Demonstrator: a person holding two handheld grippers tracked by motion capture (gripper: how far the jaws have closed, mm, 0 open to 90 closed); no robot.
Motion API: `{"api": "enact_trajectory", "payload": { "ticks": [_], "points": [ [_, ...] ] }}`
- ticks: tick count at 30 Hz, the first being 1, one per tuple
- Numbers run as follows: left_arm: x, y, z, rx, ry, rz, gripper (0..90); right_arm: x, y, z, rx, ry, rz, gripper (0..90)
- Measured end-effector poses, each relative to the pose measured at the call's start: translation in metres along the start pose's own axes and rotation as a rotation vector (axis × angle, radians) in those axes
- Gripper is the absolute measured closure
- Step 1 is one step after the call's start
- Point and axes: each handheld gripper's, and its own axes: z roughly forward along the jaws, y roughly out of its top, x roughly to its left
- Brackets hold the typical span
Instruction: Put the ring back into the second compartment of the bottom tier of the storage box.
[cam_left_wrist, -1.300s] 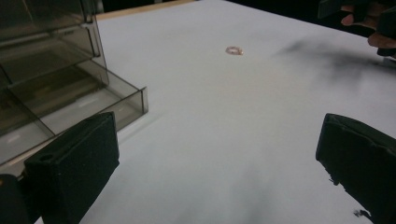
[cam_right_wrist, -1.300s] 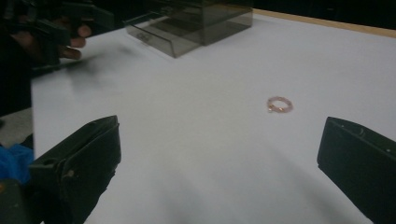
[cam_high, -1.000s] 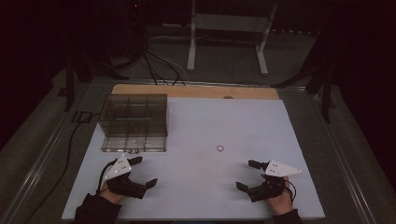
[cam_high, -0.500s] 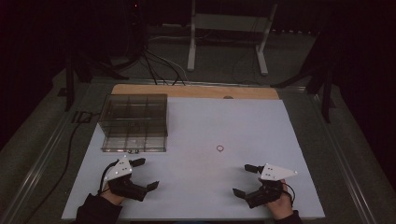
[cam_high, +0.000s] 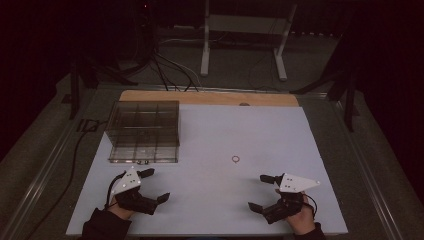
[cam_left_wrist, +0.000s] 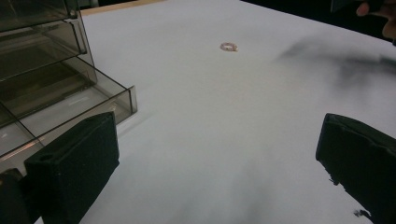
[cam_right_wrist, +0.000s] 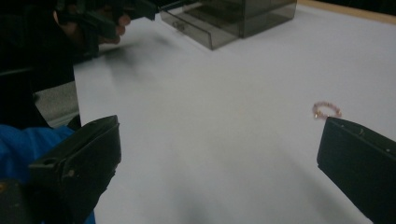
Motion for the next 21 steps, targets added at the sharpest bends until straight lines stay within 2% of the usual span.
{"api": "enact_trajectory", "payload": {
  "ticks": [8,13,21],
  "points": [
    [0.0,0.0,0.0,-0.009,0.002,-0.004,0.6,0.004,0.015,-0.004,-0.041,0.013,-0.015,0.0],
    [-0.002,0.0,0.001,-0.001,0.001,0.01,0.6,0.003,0.019,-0.003,-0.041,0.007,-0.021,0.0],
    [-0.001,0.0,0.001,-0.015,-0.008,0.003,0.6,-0.002,0.029,0.0,-0.057,-0.007,-0.029,0.0]
  ]
}}
